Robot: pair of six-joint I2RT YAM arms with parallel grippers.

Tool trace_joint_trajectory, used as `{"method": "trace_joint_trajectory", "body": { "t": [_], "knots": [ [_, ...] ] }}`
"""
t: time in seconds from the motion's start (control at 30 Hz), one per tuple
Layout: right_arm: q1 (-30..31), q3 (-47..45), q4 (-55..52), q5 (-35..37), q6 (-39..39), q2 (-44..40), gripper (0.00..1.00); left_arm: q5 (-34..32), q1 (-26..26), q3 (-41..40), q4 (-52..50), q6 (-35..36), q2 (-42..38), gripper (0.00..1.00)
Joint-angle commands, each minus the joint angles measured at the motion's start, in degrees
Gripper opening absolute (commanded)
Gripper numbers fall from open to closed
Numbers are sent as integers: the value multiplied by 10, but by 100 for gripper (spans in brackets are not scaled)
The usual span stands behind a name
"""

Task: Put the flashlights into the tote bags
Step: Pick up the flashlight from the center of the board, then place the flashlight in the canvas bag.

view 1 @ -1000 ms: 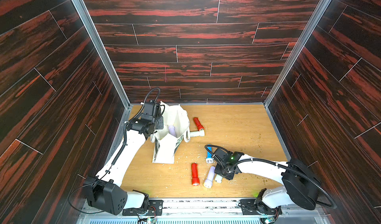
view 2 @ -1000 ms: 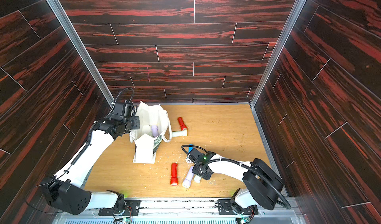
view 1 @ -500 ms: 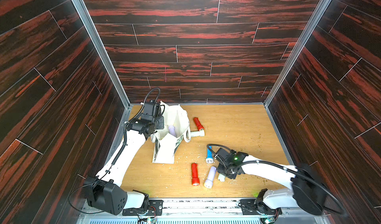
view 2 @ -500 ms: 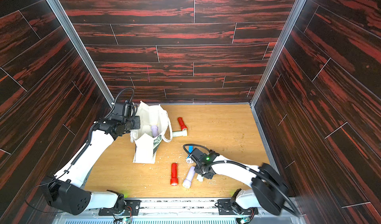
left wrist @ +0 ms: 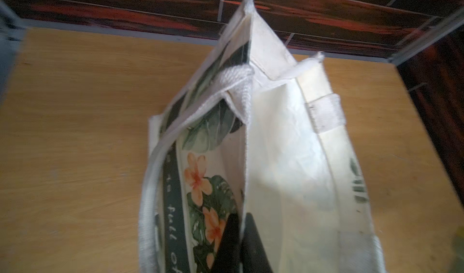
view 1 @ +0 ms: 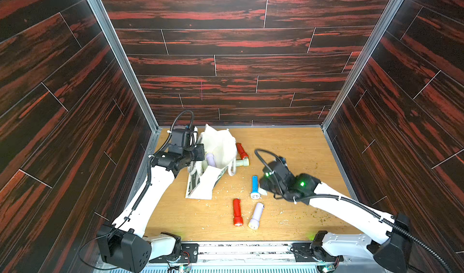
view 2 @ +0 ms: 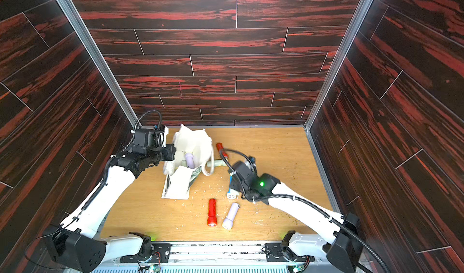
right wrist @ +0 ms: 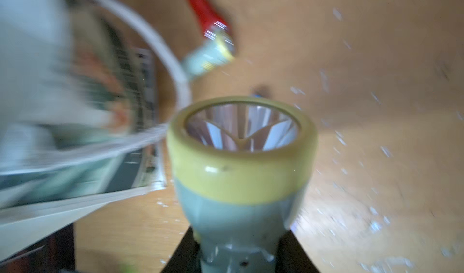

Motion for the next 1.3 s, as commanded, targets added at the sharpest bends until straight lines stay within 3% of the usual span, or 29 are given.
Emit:
{"method": "trace_joint_trajectory", "body": {
  "t": [0.0,0.13,0.53,0.87,1.27],
  "knots": [
    [2,53,21,0,-77,24,0,85,0,-8,28,-10,-19,0],
    [-5,113,21,-10,-111,56,0,112,1,-11,39,-19,-19,0],
    [-43,321,-1,-138,-152,222,0,192,32,-22,79,-70,-8,0],
    [-39,508,-108,-174,-135,397,0,222,51,-26,97,-82,-2,0],
    [-32,657,-236,-143,-129,539,0,228,67,-26,104,-98,-1,0]
  ]
}}
